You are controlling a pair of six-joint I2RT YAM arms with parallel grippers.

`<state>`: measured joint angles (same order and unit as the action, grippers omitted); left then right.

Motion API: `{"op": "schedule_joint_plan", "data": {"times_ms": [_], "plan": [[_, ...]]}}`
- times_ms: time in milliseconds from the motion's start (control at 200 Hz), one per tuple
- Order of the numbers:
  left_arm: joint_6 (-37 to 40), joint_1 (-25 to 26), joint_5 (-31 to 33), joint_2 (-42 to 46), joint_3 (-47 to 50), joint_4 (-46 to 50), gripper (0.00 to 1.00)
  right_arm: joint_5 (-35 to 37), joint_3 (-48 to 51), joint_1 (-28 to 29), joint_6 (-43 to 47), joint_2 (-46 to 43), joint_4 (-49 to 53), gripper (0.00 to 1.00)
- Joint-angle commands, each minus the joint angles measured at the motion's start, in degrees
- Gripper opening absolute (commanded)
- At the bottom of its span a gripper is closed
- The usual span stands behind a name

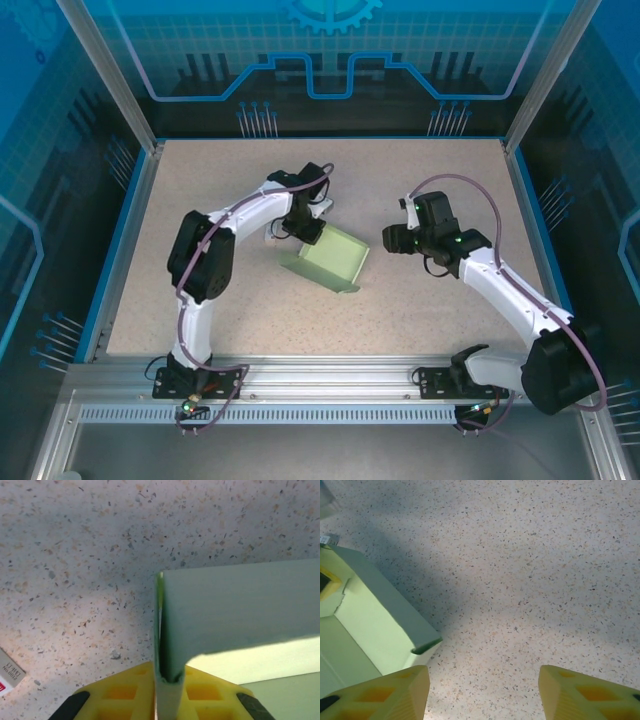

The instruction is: Fold the paper box

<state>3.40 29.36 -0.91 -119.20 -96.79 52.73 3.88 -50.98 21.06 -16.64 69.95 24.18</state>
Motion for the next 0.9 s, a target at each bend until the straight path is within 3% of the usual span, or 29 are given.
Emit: {"op": "schedule_joint_plan", "data": {"times_ms": [0, 225, 505, 705, 895], "plan": [[2.04, 0.56, 0.23, -3.53, -4.95, 6.50, 0.16, -1.72, 1.92, -0.76, 0.83, -1.09, -0.98, 0.60], [2.74, 0.63, -0.90, -8.42, -12.08, 6.71, 0.25, -4.14, 2.89, -0.76, 0.03, -0.09, -1.81, 0.59], [3.37, 0.47, -1.03, -8.55, -18.03, 5.68, 0.48, -4.94, 3.50, -0.58, 0.12, 1.24, -2.85, 0.59], [2.85, -0.35, -0.16, -3.84, -18.86, 1.33, 0.57, -5.78, 1.12, 0.40, 0.51, 7.54, -5.09, 0.59], [-0.21, -3.65, 3.38, 6.70, -9.96, -10.01, 0.59, -5.20, -6.50, -1.24, 0.70, 18.30, -5.29, 0.59]]}}
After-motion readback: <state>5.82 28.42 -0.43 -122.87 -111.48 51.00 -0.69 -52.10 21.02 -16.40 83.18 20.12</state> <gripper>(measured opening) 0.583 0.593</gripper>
